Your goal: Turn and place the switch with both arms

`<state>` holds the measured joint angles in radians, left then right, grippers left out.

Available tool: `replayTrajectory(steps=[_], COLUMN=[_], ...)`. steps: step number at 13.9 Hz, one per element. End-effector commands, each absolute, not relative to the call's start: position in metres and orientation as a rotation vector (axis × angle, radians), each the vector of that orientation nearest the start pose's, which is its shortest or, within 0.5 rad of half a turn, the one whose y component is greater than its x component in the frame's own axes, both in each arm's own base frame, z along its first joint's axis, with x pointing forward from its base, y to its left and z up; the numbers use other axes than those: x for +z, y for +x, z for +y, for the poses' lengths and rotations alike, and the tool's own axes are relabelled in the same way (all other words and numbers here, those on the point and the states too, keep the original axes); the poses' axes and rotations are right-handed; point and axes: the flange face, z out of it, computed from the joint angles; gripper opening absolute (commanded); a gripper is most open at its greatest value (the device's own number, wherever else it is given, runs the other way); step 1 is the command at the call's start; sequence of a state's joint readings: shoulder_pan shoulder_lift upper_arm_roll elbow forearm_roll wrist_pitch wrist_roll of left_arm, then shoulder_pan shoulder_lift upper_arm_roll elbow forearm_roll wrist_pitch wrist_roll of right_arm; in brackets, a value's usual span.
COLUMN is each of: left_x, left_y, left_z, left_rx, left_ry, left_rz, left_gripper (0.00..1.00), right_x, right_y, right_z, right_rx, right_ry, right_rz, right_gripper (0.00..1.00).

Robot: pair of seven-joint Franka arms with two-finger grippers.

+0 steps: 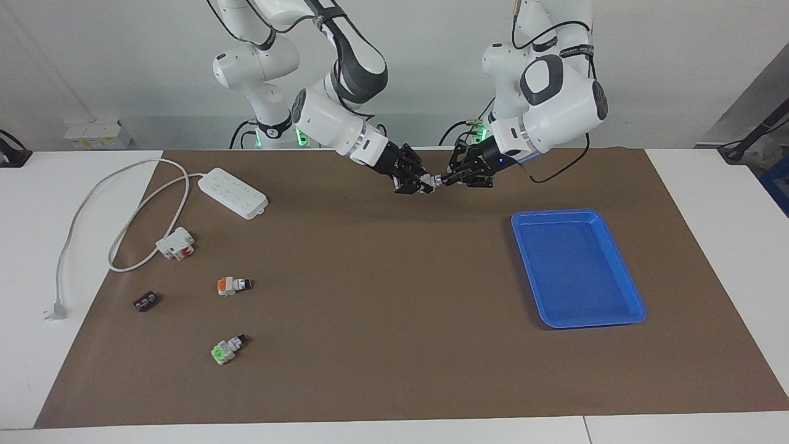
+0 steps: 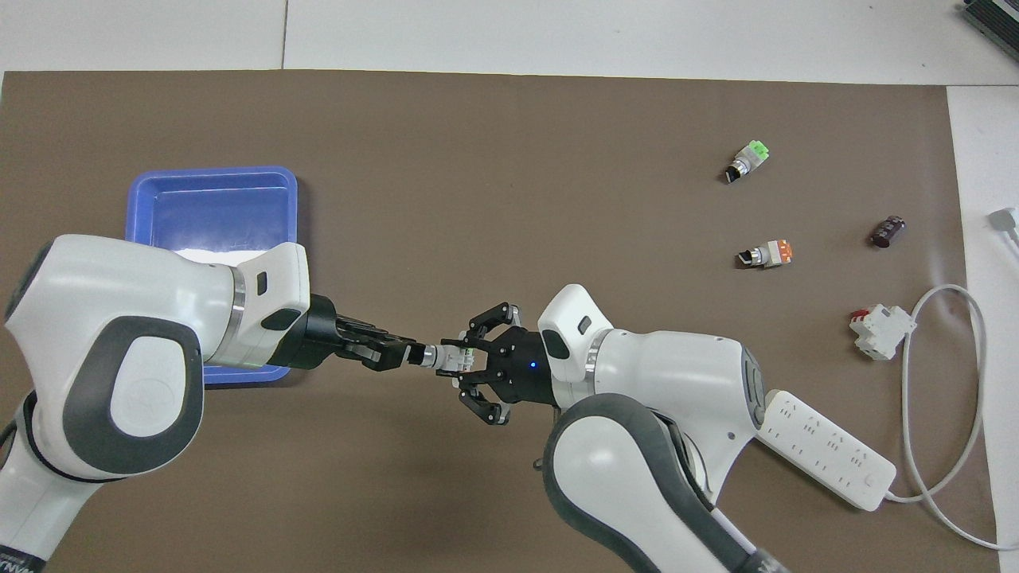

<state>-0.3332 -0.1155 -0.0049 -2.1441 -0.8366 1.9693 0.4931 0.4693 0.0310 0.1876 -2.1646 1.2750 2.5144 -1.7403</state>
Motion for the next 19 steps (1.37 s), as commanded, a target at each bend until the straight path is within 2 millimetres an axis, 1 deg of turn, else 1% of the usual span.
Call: replayTrajectory(steps=[1,2,3,6,8,11,15,19], left_x=[0.462,0.462,0.462,0.463,0.463,0.463,0.466,0.468], left_y=[0.454,0.454,0.454,0.454,0.452,0.453,0.456,0.458], left_z=[-0.214,-0.214,-0.214,-0.215,-0.22,-0.219,-0.221,-0.23], left_rx=[-0.011,-0.011,-0.008,-0.007,-0.009,-0.008,-0.054,-0.097], left_ry=[2.319,2.319,2.321,2.321,2.321,2.324,2.361,2.394], left_rz=[-0.596,-0.596,-0.595,-0.598,-0.604,-0.59,-0.435,-0.233], left_gripper=[0.11,0.07,0.01,0.0,0.0,0.0,0.0,0.0], right_x=[0.421,0.421,0.421,0.421,0.421,0.422,0.421,0.423], right_y=[0.451,0.45,0.45,0.45,0.45,0.45,0.45,0.45], right_z=[0.334,0.334,0.334,0.334,0.333,0.333,0.333,0.333], right_rx=[-0.888,-0.887,-0.888,-0.887,-0.887,-0.888,-0.886,-0.89], right_ry=[-1.814,-1.813,-1.812,-1.812,-1.813,-1.813,-1.814,-1.814], right_rz=[-1.509,-1.51,-1.511,-1.512,-1.512,-1.511,-1.511,-1.509], right_gripper=[0.0,0.0,0.0,0.0,0.0,0.0,0.0,0.0])
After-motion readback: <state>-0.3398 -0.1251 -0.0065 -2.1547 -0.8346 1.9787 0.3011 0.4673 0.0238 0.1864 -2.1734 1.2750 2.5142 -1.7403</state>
